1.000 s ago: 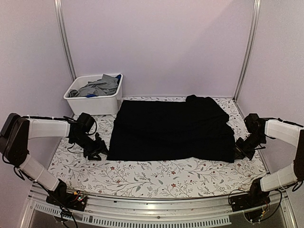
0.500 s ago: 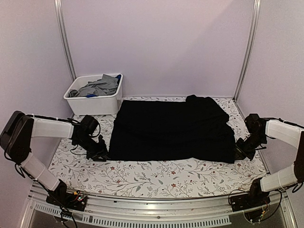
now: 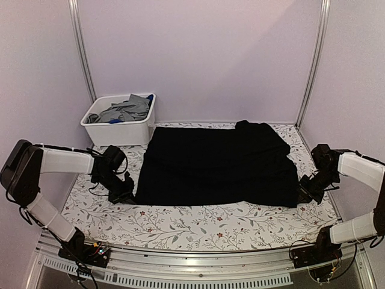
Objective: Fold and stack the mixed laundry pile
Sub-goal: Pick up the flattened T-shirt from the center of the board.
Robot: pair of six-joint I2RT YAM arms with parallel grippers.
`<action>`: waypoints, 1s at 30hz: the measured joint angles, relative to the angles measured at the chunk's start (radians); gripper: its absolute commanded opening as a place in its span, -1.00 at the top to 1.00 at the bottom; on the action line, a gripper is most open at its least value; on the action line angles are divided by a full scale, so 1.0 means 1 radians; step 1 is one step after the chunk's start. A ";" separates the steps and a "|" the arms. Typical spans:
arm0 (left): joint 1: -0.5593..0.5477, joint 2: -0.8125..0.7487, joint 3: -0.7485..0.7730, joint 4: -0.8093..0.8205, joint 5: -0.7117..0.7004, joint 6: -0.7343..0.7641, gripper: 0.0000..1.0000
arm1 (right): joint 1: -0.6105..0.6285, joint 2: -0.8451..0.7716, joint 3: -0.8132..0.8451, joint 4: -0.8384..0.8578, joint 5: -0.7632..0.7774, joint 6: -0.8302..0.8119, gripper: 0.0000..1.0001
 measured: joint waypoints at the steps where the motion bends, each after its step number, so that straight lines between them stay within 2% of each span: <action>1: 0.000 -0.011 0.000 -0.018 -0.003 0.000 1.00 | 0.000 -0.011 -0.002 -0.006 -0.003 0.000 1.00; 11: -0.010 -0.242 -0.069 -0.207 -0.012 -0.062 1.00 | 0.068 -0.148 0.003 -0.124 -0.049 0.049 1.00; 18: -0.012 -0.411 -0.076 -0.360 -0.012 -0.107 1.00 | 0.073 -0.330 -0.002 -0.280 -0.097 0.135 1.00; 23: -0.012 -0.408 -0.061 -0.401 -0.011 -0.112 1.00 | 0.074 -0.366 0.005 -0.344 -0.111 0.155 1.00; 30: 0.039 -0.320 0.089 -0.418 -0.018 -0.074 1.00 | 0.063 -0.242 0.101 -0.304 -0.101 0.155 1.00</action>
